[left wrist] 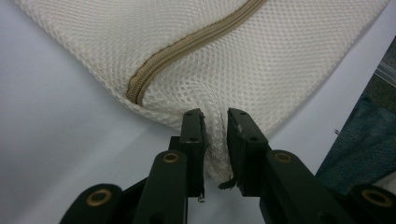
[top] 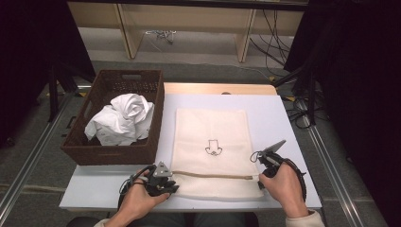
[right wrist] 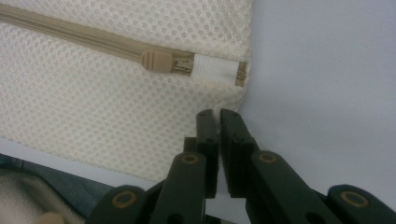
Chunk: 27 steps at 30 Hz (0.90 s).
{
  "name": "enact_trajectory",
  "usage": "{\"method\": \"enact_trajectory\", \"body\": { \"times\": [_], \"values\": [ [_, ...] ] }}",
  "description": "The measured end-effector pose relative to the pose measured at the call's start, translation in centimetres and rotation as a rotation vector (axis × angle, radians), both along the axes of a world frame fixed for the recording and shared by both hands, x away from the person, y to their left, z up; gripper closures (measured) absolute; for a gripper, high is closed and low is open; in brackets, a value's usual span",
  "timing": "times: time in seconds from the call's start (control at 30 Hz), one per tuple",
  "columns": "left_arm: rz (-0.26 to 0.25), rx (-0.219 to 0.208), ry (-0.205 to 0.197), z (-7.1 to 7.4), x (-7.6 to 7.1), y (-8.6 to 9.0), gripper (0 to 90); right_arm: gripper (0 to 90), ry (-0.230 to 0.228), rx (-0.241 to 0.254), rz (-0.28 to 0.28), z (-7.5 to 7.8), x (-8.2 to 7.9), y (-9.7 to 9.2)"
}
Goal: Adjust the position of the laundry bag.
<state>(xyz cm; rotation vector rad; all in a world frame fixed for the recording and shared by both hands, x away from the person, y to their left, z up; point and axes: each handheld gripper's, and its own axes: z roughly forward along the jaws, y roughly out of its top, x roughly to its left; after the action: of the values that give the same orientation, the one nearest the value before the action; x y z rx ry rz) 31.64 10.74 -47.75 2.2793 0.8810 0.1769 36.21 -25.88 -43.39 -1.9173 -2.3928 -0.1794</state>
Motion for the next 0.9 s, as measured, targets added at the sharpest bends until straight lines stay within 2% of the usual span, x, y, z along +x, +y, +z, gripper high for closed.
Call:
{"method": "enact_trajectory", "body": {
  "times": [0.03,0.07,0.13,0.2,0.27,0.3,0.33,0.37,0.4,0.43,0.47,0.53,0.57,0.7,0.77,0.9],
  "values": [
    [0.003,-0.006,0.018,0.0,0.0,0.0,74.7,87.4,-0.017,-0.004,-0.003,-0.1,0.0,0.0],
    [0.005,-0.001,0.015,0.0,-0.1,0.0,73.5,87.1,0.010,-0.002,-0.037,0.0,-0.1,0.2],
    [-0.001,-0.005,0.009,0.3,-0.1,0.1,67.8,84.5,0.002,-0.001,-0.017,0.0,-0.1,0.1],
    [0.013,-0.053,-0.024,0.6,0.0,0.2,56.4,77.4,0.001,0.002,-0.029,0.3,-0.2,0.0],
    [-0.005,-0.097,-0.073,1.1,0.0,0.3,47.7,66.7,-0.073,0.018,0.021,0.4,-0.2,-0.6],
    [-0.019,-0.112,-0.109,1.3,0.1,0.3,42.6,61.2,-0.078,0.029,0.002,0.7,-0.2,-0.7],
    [-0.025,-0.115,-0.146,1.4,0.1,0.3,38.4,56.2,-0.129,0.035,-0.018,0.7,-0.2,-0.6],
    [-0.041,-0.122,-0.165,1.5,0.2,0.4,34.0,50.3,-0.131,0.041,-0.033,1.0,-0.2,-0.6],
    [-0.016,-0.121,-0.180,1.4,0.2,0.4,30.2,46.2,-0.139,0.057,-0.054,1.2,-0.1,-0.6],
    [-0.019,-0.134,-0.186,1.3,0.3,0.4,26.3,43.1,-0.149,0.076,-0.081,1.4,-0.1,-0.5],
    [-0.018,-0.121,-0.197,1.2,0.3,0.5,24.1,41.5,-0.182,0.085,-0.054,1.3,0.1,-0.8],
    [-0.009,-0.111,-0.198,1.1,0.4,0.6,20.3,39.0,-0.184,0.084,-0.087,1.5,0.3,-0.9],
    [-0.018,-0.102,-0.214,1.1,0.5,0.7,18.6,37.9,-0.193,0.084,-0.096,1.6,0.3,-0.8],
    [0.000,-0.120,-0.211,1.1,0.6,0.7,16.5,36.7,-0.227,0.089,-0.097,1.9,0.7,-1.1],
    [-0.014,-0.127,-0.216,1.1,0.6,0.7,16.5,36.7,-0.228,0.094,-0.106,2.1,0.8,-1.3],
    [-0.013,-0.139,-0.196,1.1,0.5,0.7,16.9,36.8,-0.246,0.093,-0.092,2.3,0.8,-1.6]
  ]
}}
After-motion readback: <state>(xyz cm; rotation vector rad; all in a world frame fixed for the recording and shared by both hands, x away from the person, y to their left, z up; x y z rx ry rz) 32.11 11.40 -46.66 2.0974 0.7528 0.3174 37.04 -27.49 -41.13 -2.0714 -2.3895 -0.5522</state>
